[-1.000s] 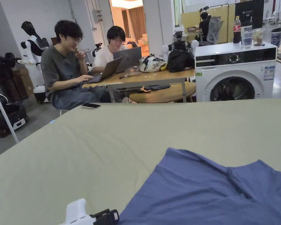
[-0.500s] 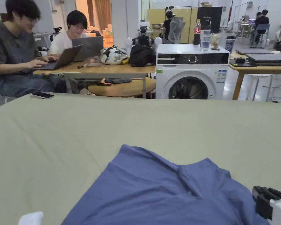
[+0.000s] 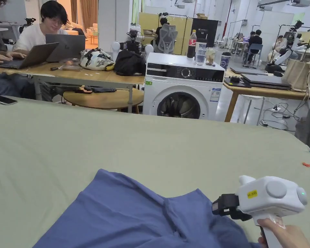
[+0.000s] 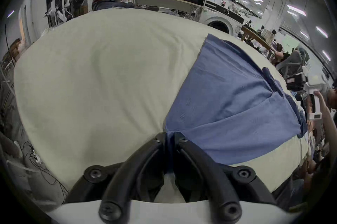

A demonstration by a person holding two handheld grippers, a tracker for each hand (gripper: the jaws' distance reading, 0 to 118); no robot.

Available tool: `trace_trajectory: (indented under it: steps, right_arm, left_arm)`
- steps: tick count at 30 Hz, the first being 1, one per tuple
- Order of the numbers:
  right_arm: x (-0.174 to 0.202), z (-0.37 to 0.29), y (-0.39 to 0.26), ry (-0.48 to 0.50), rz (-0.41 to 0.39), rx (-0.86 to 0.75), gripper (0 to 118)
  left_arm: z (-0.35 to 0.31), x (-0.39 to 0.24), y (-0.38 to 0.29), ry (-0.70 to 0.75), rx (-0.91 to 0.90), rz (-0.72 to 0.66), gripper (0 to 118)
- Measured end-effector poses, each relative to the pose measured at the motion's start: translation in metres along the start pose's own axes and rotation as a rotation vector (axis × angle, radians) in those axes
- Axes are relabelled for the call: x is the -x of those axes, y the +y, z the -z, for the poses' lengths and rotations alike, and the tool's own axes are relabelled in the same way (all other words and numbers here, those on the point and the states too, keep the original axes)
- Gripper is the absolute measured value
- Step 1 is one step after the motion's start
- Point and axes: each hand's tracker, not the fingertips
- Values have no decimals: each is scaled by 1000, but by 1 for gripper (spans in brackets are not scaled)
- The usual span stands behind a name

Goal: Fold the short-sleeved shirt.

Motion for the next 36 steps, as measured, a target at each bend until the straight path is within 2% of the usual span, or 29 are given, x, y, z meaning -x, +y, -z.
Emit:
trace_trajectory:
  steps: [2, 3, 4, 6, 7, 8, 9, 13, 16, 20, 23, 27, 28, 36]
  right_arm:
    - [0, 17, 4, -26, 3, 15, 60]
    - [0, 26, 4, -38, 4, 41, 52]
    - [1, 33, 3, -49, 5, 60, 38]
    - [6, 29, -5, -113, -47, 12, 10]
    - [6, 26, -7, -70, -33, 4, 10]
    - [6, 26, -8, -1, 7, 16, 4]
    - [9, 23, -11, -44, -7, 6, 0]
    - [27, 4, -15, -134, -143, -70, 0]
    - [38, -40, -21, -125, -197, -185, 0]
    - [45, -115, -25, -27, -170, -340, 0]
    - [53, -169, -22, -67, -199, -453, 0]
    - [67, -238, -16, -71, -173, -598, 0]
    - [69, -251, -13, -75, -165, -624, 0]
    - [92, -303, 60, -207, -175, -801, 0]
  left_arm:
    - [-1, 0, -2, -1, -6, -7, 3]
    - [4, 6, -1, -3, -8, -12, 3]
    - [4, 7, -1, -1, -10, -16, 3]
    - [4, 7, -1, 3, -13, -16, 3]
    - [9, 10, -1, 7, -14, -10, 3]
    - [9, 9, -1, 13, -15, 0, 3]
    - [10, 9, -1, 20, -13, 14, 3]
    - [11, 17, 2, 12, -10, 28, 3]
    - [1, 28, -1, -31, -114, -38, 2]
    - [-35, 5, 19, -38, -301, 63, 1]
    - [-65, -21, 55, -123, -424, 65, 1]
    - [-90, -49, 126, -163, -523, 145, 1]
    - [-95, -53, 145, -179, -594, 169, 1]
    - [-96, -103, 315, -225, -650, 188, 0]
